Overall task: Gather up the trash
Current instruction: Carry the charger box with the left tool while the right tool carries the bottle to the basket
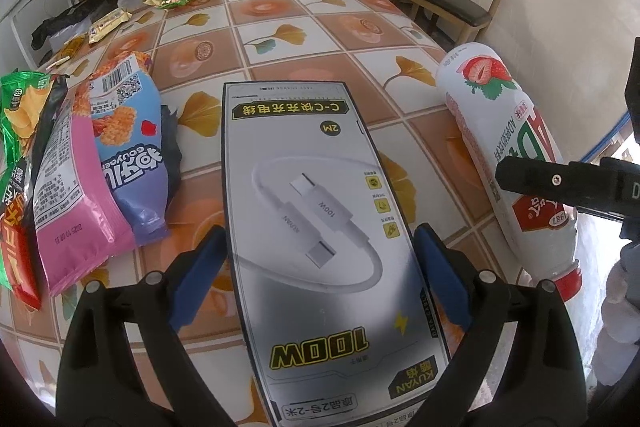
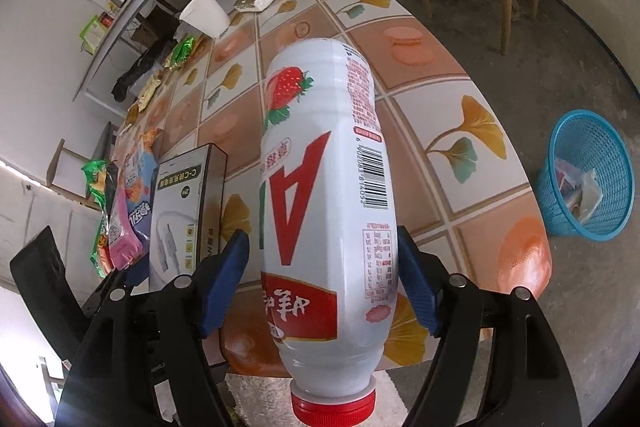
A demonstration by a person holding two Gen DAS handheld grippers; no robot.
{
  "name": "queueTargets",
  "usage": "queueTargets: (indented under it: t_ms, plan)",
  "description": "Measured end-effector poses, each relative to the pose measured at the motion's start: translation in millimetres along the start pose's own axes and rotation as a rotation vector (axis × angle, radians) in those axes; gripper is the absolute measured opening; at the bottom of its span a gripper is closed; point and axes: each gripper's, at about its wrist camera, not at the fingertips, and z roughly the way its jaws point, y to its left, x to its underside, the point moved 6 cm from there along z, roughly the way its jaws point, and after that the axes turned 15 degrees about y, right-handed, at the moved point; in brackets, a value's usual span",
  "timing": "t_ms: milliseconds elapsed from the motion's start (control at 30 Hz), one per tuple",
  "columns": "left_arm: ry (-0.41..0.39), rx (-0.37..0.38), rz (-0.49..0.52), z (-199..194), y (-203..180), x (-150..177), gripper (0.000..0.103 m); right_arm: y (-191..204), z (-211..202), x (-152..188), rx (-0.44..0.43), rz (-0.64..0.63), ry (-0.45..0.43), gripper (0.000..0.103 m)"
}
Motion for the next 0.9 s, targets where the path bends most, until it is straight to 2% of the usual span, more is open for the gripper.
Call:
queueTargets:
  t_ms: [300,467,900]
  plan:
    - [-0.003,-0.004,0.006,-1.5,-2.2,0.9,0.09,-3.2,1.3,0.0,-0.015,0.016,-0.009,0.071]
    - [-0.003,-0.003,0.004,-1.5,-2.5,0.8,0.09,-6.0,0.9,-1.3,-0.02,0.028,-0.018,0.059]
    - [-0.007,-0.002,0.005,-2.5,-2.7,0.5,0.089,-7.7,-0.4,-0.5,-0.047,0.037,-0.028,0.058]
